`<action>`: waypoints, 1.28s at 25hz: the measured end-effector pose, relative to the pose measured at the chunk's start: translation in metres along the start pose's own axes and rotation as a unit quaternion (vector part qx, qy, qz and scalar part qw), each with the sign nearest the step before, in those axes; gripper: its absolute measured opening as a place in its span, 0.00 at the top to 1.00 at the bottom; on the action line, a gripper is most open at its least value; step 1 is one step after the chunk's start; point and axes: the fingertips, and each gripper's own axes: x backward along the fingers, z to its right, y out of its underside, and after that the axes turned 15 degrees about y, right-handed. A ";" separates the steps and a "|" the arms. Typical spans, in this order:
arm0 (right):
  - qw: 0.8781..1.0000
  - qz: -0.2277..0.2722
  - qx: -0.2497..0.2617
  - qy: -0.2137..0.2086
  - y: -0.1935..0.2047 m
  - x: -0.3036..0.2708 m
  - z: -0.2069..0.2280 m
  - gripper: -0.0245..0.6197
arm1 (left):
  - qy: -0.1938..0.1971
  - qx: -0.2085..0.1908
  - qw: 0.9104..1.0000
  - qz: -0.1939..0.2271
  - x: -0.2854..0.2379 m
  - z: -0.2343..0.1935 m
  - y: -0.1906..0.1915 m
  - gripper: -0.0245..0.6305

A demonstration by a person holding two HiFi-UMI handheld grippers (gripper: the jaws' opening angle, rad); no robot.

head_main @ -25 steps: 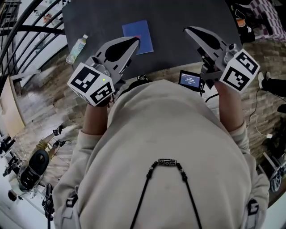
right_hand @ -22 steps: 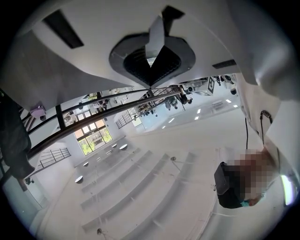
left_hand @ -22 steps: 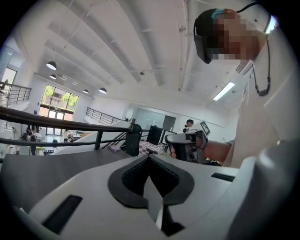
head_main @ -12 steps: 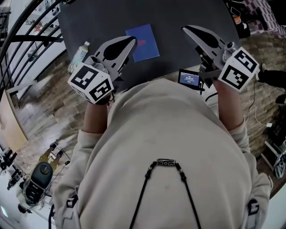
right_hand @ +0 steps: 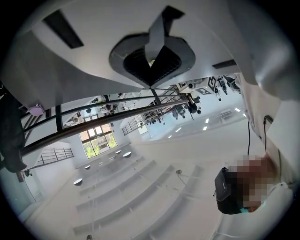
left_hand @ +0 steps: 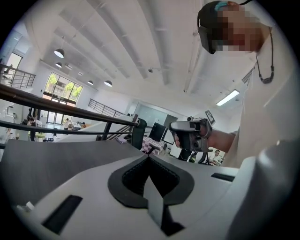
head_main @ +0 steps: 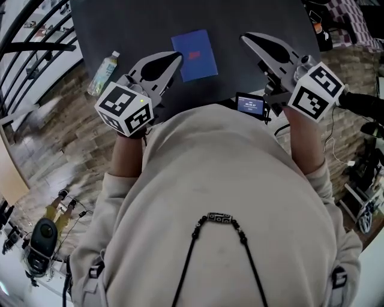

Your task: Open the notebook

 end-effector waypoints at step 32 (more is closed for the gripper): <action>0.938 -0.330 -0.103 0.025 0.253 -0.156 0.147 0.77 | -0.091 0.087 0.921 -0.369 -0.055 -0.065 0.247 0.96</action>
